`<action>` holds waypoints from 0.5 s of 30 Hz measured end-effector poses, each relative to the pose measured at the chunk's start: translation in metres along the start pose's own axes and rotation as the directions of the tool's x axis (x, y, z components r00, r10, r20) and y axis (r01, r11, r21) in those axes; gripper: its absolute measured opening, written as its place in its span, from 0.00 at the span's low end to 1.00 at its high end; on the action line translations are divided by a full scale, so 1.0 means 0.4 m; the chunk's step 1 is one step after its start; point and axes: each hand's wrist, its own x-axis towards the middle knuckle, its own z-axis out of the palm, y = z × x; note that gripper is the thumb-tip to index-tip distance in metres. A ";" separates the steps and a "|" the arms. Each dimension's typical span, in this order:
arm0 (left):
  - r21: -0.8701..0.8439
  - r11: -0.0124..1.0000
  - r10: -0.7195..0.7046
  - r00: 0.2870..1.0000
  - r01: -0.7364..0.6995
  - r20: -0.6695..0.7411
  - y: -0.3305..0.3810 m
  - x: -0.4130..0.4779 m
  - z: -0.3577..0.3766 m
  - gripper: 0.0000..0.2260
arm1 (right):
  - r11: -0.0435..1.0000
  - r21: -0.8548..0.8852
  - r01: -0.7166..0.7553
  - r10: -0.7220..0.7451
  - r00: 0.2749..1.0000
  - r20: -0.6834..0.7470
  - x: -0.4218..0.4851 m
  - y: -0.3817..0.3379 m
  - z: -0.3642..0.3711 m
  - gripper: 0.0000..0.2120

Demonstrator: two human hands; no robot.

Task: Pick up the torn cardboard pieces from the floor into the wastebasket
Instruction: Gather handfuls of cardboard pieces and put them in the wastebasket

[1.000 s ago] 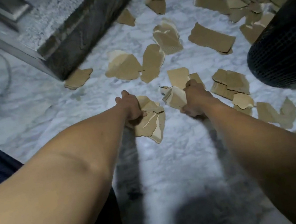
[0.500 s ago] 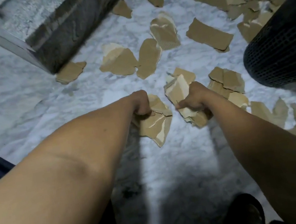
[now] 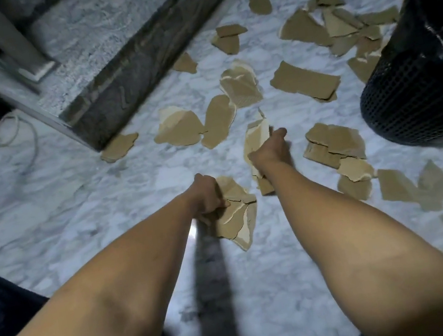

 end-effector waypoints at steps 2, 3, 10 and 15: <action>-0.016 1.000 -0.010 1.000 0.010 0.009 0.005 0.006 -0.002 0.18 | 0.993 0.107 0.043 -0.050 0.997 0.066 0.013 -0.006 -0.021 0.35; -0.023 1.000 -0.011 1.000 0.011 0.015 0.008 0.007 -0.003 0.18 | 0.983 0.176 0.057 -0.075 0.992 0.099 0.017 -0.012 -0.041 0.36; -0.060 0.996 0.063 0.998 -0.062 0.018 0.028 0.009 -0.018 0.11 | 0.983 -0.106 0.151 -0.116 0.953 0.279 0.043 -0.031 -0.193 0.26; -0.116 0.991 0.057 0.997 -0.063 -0.050 -0.004 0.002 -0.042 0.13 | 0.772 -0.573 0.275 -0.090 0.940 0.330 0.032 0.038 -0.062 0.41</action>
